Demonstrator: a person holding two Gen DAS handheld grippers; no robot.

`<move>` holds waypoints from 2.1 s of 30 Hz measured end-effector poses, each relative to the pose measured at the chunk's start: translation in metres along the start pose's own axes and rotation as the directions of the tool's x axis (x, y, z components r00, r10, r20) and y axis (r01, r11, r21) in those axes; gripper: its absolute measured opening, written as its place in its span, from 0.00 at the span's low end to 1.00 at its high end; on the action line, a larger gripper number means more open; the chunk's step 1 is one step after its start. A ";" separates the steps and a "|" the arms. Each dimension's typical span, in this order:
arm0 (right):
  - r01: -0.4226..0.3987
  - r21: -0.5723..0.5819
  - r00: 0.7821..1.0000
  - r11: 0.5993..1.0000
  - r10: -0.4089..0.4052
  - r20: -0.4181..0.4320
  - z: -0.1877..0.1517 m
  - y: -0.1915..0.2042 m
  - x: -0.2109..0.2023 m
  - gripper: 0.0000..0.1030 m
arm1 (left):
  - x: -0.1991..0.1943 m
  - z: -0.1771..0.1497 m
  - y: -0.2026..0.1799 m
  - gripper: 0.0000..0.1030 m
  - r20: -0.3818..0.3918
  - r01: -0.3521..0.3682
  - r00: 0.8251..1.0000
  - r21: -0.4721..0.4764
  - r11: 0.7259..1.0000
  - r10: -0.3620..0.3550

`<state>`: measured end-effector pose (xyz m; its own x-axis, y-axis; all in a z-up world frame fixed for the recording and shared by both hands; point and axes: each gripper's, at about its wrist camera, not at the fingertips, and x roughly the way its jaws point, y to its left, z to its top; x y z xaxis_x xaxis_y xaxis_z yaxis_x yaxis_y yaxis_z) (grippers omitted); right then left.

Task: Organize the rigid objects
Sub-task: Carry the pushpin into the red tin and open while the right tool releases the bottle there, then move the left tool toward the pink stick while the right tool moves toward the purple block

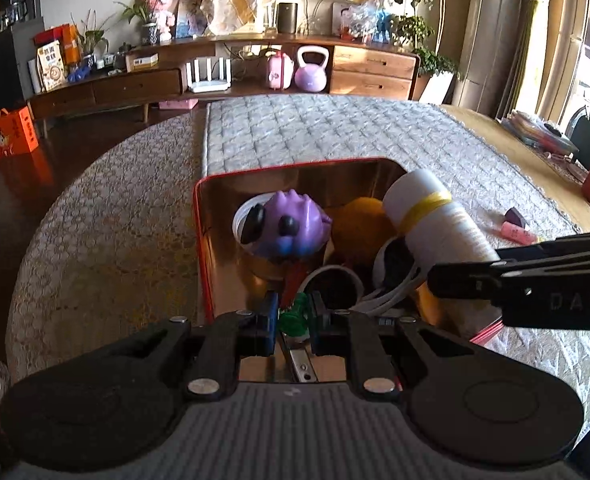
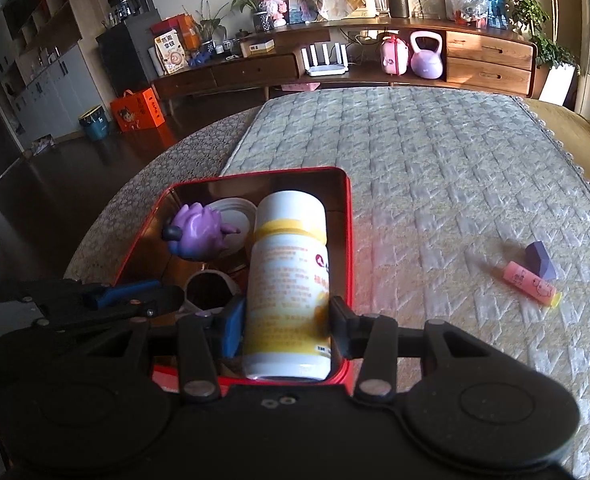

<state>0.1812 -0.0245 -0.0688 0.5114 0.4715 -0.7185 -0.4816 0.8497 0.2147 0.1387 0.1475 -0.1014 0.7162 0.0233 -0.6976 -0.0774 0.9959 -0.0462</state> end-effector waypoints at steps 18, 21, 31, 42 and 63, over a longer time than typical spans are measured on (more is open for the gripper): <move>-0.091 0.033 0.996 0.995 0.091 0.023 0.000 -0.019 -0.041 0.61 | -0.011 -0.005 -0.002 0.15 -0.048 -0.006 0.999 -0.016 1.000 0.005; -0.097 0.039 0.995 0.995 0.096 0.032 0.001 -0.027 -0.051 0.62 | -0.017 -0.003 -0.005 0.15 -0.047 -0.001 0.999 -0.003 1.000 0.001; -0.070 0.076 0.996 0.995 0.065 0.064 0.006 -0.060 -0.077 0.76 | -0.039 0.008 -0.027 0.30 -0.010 0.051 0.999 -0.005 0.999 -0.051; 0.013 0.120 0.996 0.993 -0.023 0.084 0.006 -0.129 -0.104 0.94 | -0.046 0.021 -0.069 0.57 0.023 0.107 0.994 0.013 0.994 -0.107; 0.073 0.154 0.997 0.985 -0.071 -0.021 0.034 -0.223 -0.053 0.96 | 0.014 0.043 -0.200 0.82 0.045 0.236 0.967 0.199 0.951 -0.249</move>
<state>0.2855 -0.2312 -0.0560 0.5294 0.4053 -0.7453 -0.3273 0.9081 0.2613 0.1937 -0.0475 -0.0709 0.7436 -0.2216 -0.6308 0.2329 0.9702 -0.0663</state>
